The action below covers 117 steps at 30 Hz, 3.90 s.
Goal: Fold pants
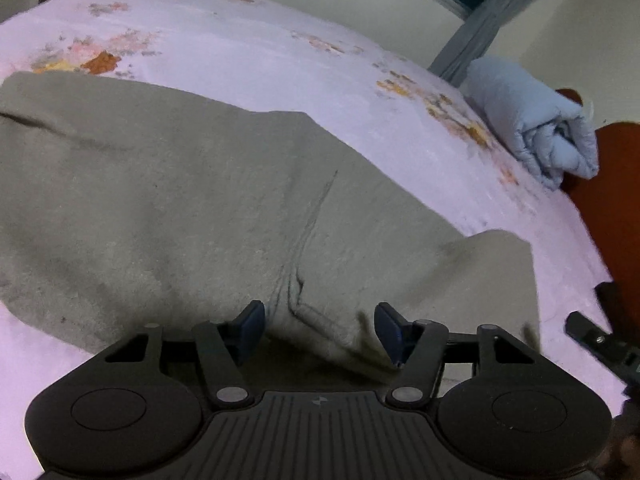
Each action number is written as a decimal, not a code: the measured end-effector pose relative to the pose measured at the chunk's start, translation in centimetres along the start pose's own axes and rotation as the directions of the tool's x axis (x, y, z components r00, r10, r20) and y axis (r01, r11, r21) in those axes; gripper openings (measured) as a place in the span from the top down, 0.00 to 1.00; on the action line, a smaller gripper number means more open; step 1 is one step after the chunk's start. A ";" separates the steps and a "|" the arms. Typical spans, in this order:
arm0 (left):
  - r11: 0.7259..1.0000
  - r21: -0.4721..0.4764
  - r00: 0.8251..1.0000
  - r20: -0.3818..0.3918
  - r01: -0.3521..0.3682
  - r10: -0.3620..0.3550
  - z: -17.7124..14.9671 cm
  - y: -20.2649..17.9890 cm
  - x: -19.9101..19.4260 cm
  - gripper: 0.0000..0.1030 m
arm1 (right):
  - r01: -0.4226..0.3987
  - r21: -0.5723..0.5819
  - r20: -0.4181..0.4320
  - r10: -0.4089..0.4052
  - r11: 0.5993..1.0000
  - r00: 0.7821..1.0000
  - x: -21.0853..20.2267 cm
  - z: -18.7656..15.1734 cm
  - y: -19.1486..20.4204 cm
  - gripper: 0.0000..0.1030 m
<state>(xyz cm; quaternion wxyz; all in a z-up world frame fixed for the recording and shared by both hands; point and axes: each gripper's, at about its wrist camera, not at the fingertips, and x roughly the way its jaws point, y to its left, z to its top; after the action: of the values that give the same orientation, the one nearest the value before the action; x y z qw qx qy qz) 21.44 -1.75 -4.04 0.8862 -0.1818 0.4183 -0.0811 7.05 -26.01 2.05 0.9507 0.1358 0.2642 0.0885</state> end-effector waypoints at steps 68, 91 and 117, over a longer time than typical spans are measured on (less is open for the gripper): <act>0.988 -0.117 0.993 0.065 0.104 -0.097 -1.4 2.7 0.2 0.43 | 0.155 -0.116 -0.218 -0.177 0.981 0.960 10.5 3.4 -0.6 0.62; 0.999 -0.050 0.996 0.083 0.016 -0.012 -3.2 2.0 -1.8 0.63 | 0.111 -0.066 -0.203 -0.123 0.992 0.971 2.0 -2.4 0.2 0.58; 0.953 -0.223 0.925 0.276 -0.204 0.262 1.0 14.9 -9.5 0.00 | 0.206 -0.099 -0.041 -0.211 0.973 0.977 -1.8 0.0 0.1 0.06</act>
<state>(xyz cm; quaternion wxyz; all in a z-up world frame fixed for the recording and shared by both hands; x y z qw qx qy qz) 16.02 15.09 -2.48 0.9216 -0.2243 0.3023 0.0944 5.52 -26.40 2.95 0.9531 0.0598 0.2967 0.0040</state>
